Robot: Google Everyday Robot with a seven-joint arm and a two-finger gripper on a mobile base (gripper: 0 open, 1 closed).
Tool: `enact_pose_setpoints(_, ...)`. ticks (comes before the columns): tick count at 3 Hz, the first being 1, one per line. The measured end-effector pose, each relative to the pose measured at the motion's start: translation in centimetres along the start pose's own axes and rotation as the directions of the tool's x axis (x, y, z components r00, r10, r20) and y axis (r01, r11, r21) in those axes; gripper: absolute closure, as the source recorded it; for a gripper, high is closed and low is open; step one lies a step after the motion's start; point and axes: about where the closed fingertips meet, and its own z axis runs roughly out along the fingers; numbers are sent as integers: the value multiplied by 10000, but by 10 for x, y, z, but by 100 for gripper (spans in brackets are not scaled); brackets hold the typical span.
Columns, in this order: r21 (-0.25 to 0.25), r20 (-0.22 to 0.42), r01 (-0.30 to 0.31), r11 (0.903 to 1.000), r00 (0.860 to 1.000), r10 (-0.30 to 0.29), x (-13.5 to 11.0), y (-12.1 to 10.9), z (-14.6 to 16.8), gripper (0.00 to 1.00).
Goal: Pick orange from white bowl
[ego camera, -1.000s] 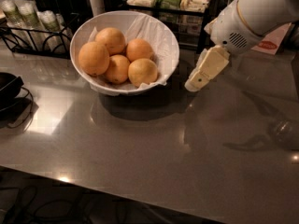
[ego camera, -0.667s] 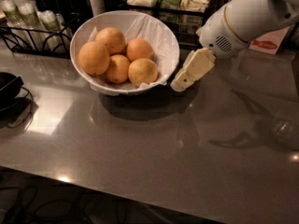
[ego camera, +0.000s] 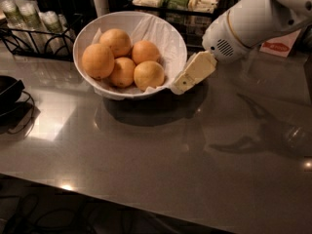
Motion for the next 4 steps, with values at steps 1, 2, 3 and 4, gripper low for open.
enact_pose_setpoints(1, -175, -11, 385, 9991, 9993, -385, -7, 3, 8, 0)
enact_pose_setpoints(2, -520, -121, 1008, 9936, 9948, -1015, -17, 7, 19, 0)
enact_pose_setpoints(3, -877, -256, 1370, 9867, 9899, -1397, -24, 7, 27, 0)
enact_pose_setpoints(4, -875, -256, 1365, 9868, 9899, -1392, -24, 7, 27, 0)
